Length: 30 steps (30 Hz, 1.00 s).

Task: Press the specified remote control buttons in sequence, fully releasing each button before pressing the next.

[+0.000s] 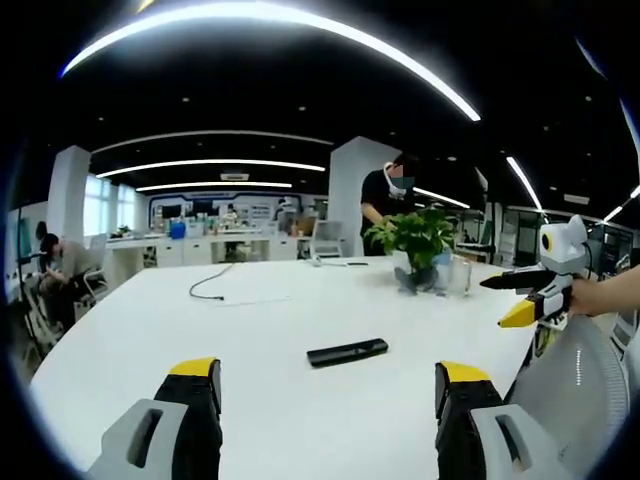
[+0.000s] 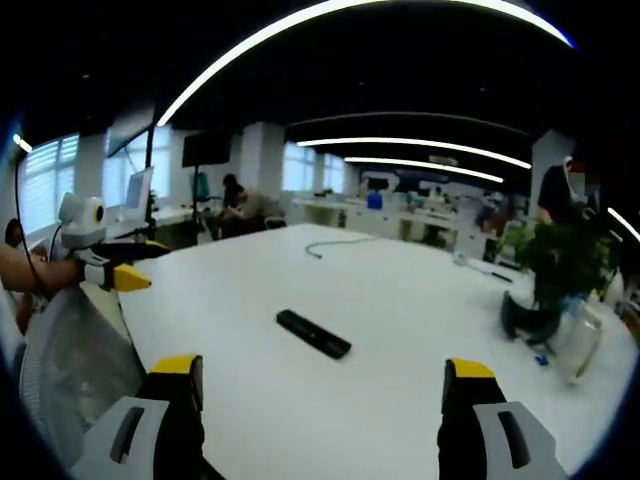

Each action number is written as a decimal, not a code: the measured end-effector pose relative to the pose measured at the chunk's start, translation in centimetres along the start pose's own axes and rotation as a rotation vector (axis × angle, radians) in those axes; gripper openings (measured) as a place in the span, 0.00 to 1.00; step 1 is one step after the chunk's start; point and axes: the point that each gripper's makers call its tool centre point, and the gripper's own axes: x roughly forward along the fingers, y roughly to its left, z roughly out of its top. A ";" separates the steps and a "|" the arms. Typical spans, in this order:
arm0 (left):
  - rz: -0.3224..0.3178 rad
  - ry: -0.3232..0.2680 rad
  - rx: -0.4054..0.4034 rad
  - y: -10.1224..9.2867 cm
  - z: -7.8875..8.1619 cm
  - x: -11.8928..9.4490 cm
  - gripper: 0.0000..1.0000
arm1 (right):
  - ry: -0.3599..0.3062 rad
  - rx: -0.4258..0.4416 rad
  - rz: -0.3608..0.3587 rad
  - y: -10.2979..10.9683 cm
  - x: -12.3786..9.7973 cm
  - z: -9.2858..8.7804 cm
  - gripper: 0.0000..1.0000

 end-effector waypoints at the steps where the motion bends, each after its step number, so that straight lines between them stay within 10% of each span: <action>1: 0.001 0.000 0.001 0.0 0.0 0.0 0.92 | 0.001 0.000 -0.002 0.0 0.0 0.0 0.99; 30: -0.008 -0.003 0.003 0.0 0.1 -0.1 0.91 | 0.038 -0.015 -0.001 0.2 0.2 -0.6 0.99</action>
